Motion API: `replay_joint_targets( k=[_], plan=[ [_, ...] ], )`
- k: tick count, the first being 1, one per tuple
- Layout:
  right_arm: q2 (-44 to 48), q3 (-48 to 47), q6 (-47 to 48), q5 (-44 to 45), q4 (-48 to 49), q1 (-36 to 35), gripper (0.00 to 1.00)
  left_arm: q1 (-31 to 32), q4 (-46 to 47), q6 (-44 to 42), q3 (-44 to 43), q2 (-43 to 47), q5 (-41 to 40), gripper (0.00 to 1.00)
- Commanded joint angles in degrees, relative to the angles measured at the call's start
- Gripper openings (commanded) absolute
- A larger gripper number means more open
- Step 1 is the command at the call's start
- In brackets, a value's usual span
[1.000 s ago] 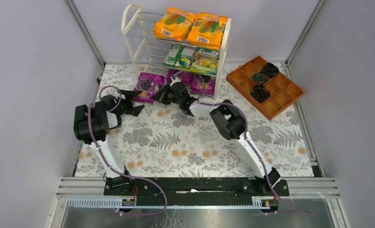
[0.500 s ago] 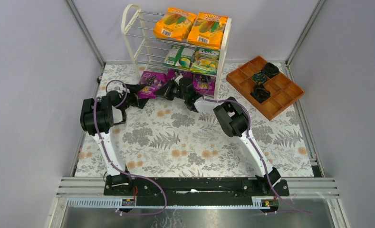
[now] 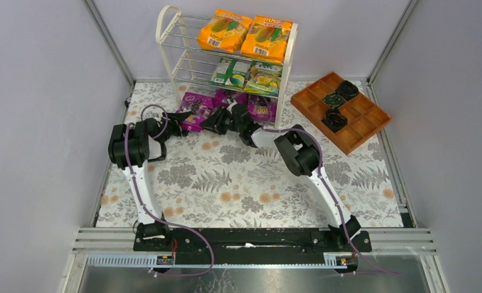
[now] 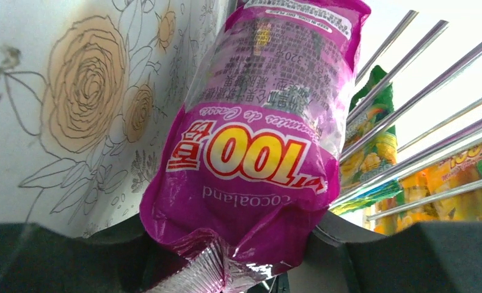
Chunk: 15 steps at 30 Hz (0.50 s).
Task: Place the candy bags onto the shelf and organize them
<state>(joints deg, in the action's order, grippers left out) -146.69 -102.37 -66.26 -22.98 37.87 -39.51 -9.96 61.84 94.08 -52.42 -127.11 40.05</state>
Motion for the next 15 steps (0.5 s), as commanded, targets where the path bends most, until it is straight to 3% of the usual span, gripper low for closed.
replay_joint_targets(
  k=[1, 5, 10, 15],
  plan=[
    [9.31, 3.77, 5.99, 1.21, -4.84, 0.05, 0.47, 0.01, 10.05, 6.66, 0.46, -1.53, -4.36, 0.51],
    [15.95, 13.69, 10.28, 2.39, -5.96, 0.21, 0.59, 0.15, 14.84, 8.75, 0.92, -1.1, -5.53, 0.47],
    [26.98, 23.95, 16.27, 3.53, -7.3, 0.2, 0.61, 0.28, 20.15, 12.47, 0.85, -0.56, -7.19, 0.44],
    [37.35, 32.82, 20.69, 6.72, -8.64, 0.67, 0.63, 1.27, 19.84, 11.88, -0.59, 1.39, -8.17, 0.41]
  ],
)
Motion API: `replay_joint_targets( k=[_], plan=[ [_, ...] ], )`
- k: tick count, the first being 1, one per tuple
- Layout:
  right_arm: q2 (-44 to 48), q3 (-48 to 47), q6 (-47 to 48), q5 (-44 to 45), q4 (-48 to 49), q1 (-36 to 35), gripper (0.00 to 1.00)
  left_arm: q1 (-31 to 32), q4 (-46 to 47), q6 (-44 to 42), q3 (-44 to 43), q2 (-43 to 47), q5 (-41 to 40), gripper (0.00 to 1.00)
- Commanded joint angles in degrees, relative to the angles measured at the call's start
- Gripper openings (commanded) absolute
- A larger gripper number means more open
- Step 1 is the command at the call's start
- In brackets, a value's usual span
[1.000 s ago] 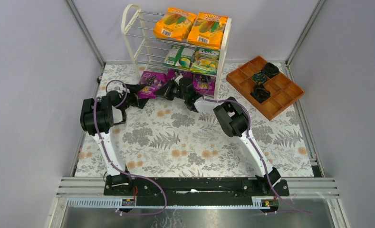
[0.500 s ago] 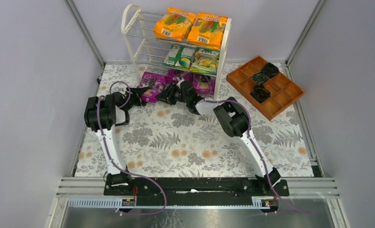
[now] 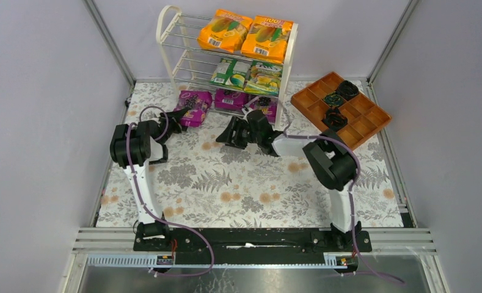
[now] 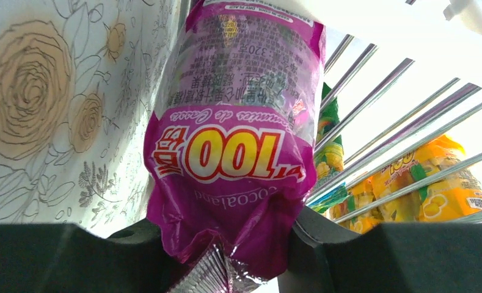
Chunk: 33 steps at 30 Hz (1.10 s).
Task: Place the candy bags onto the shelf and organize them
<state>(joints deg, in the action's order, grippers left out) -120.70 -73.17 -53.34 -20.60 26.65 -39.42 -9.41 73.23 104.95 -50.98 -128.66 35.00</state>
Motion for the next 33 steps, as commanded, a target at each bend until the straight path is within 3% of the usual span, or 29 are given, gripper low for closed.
replay_joint_targets(
  k=[1, 13, 23, 33],
  plan=[
    [13.01, 5.12, 8.07, 4.42, 2.64, 0.76, 0.63, 0.97, 7.21, -0.01, -3.1, 3.4, -3.18, 0.41],
    [26.72, 20.16, 11.02, 6.97, 1.91, 3.44, 0.64, 4.58, 1.72, -9.62, -8.37, 6.94, -7.51, 0.37],
    [33.49, 26.22, 12.92, 9.08, -0.54, 5.63, 0.64, 5.35, -1.24, -14.84, -17.63, 2.85, -8.8, 0.34],
    [36.52, 28.13, 14.03, 9.82, -2.4, 6.58, 0.65, 7.68, -5.19, -14.17, -27.06, -6.07, -10.79, 0.34]
  ],
)
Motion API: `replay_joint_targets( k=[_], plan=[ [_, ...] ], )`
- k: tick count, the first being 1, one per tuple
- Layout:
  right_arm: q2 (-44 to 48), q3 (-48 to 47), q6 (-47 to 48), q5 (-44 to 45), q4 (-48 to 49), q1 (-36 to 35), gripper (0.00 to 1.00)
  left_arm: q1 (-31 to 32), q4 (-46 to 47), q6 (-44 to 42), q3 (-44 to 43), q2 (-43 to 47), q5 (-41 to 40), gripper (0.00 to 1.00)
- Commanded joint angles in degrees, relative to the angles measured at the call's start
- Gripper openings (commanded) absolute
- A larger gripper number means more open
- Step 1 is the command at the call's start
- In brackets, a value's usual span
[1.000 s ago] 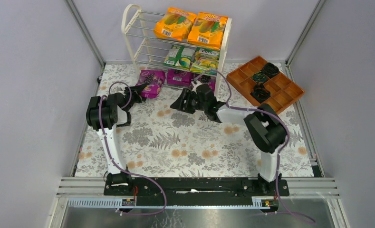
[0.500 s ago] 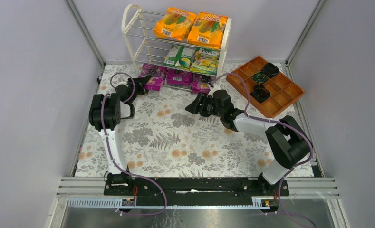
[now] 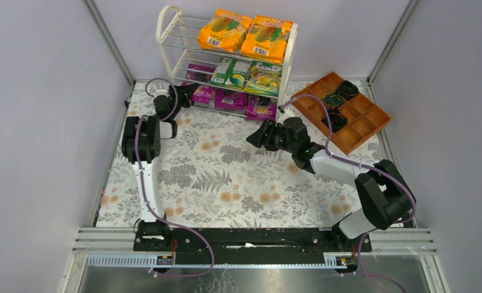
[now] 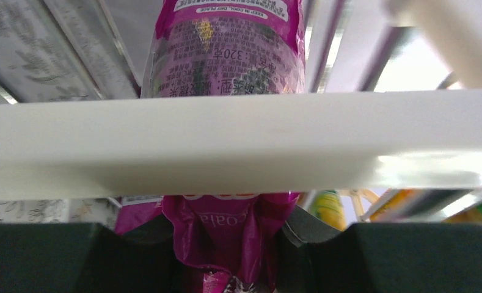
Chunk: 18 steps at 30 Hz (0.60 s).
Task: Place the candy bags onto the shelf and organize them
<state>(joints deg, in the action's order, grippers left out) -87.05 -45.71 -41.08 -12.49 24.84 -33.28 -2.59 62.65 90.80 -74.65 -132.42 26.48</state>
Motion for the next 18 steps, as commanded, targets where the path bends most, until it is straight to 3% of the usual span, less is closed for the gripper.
replay_joint_targets(
  k=[1, 7, 9, 14, 16, 18],
  plan=[
    [3.11, 0.81, 1.79, 1.73, -0.77, 0.45, 0.65, 0.91, 5.78, 0.45, -3.84, -3.17, -2.9, 0.35],
    [5.75, 2.21, 2.38, 2.65, -2.29, 0.71, 0.65, 0.62, 0.38, -0.87, -6.74, -6.49, -3.91, 0.48],
    [6.73, 3.01, 2.62, 2.89, -2.62, 0.71, 0.65, 0.19, -1.69, -0.78, -5.3, -5.67, -3.76, 0.6],
    [9.31, 4.19, 3.56, 4.76, -4.4, 0.8, 0.65, -1.22, -6.96, -4.62, -1.17, -1.07, -2.78, 0.79],
    [9.92, 4.08, 4.91, 6.81, -5.67, 0.84, 0.68, -1.8, -7.64, -4.91, 1.1, 1.34, -2.09, 0.97],
    [9.94, 2.85, 7.48, 10.56, -8.69, 0.79, 0.73, -2.19, -7.45, -3.7, 4.46, 3.55, -1.35, 0.99]
  ],
)
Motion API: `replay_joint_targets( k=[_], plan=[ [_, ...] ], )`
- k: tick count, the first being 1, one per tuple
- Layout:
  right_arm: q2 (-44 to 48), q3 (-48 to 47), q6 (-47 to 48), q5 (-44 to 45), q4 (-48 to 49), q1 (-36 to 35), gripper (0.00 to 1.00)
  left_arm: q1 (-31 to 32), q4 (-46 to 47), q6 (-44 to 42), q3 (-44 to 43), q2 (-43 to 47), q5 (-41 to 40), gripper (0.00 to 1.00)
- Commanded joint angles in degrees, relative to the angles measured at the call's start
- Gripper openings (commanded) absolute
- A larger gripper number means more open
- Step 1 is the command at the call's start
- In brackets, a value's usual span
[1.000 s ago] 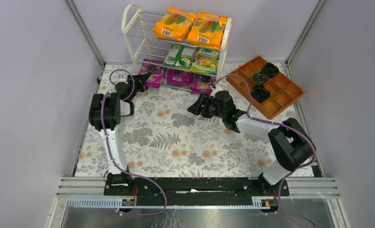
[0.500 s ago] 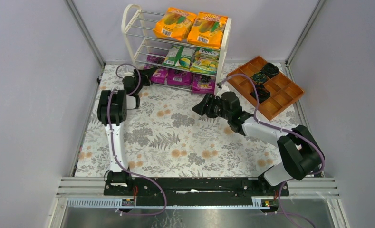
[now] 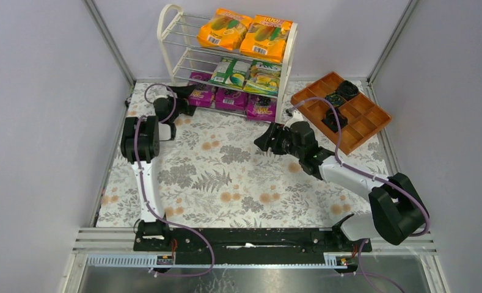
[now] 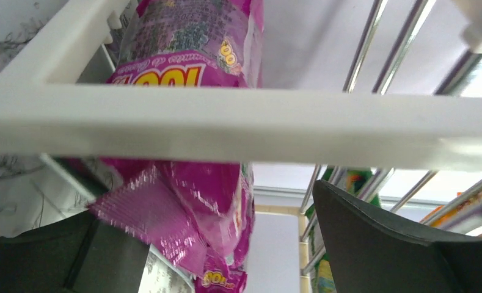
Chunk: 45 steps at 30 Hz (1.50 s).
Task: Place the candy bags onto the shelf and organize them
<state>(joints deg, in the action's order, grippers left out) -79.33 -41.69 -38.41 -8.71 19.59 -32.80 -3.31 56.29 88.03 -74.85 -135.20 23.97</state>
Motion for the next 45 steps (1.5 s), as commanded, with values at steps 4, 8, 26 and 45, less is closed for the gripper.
replay_joint_targets(
  k=[4, 8, 26, 45],
  plan=[
    [1.44, -4.23, 11.07, 18.27, -9.25, 0.36, 0.88, -1.81, 0.87, 0.37, 14.33, 11.68, 1.71, 0.99],
    [-0.84, -6.76, 16.23, 29.74, -8.16, 0.56, 0.91, -1.72, -5.16, -0.96, 22.32, 18.33, 1.93, 0.99],
    [-27.14, -18.19, 32.75, 39.6, 26.44, 2.04, 0.83, 3.01, -14.24, -8.39, 47.71, 46.38, 16.53, 0.99],
    [-22.35, -5.02, 37.82, 24.93, 38.06, 5.61, 0.06, 2.48, -50.57, -34.54, 48.5, 73.26, 10.32, 0.99]
  ],
)
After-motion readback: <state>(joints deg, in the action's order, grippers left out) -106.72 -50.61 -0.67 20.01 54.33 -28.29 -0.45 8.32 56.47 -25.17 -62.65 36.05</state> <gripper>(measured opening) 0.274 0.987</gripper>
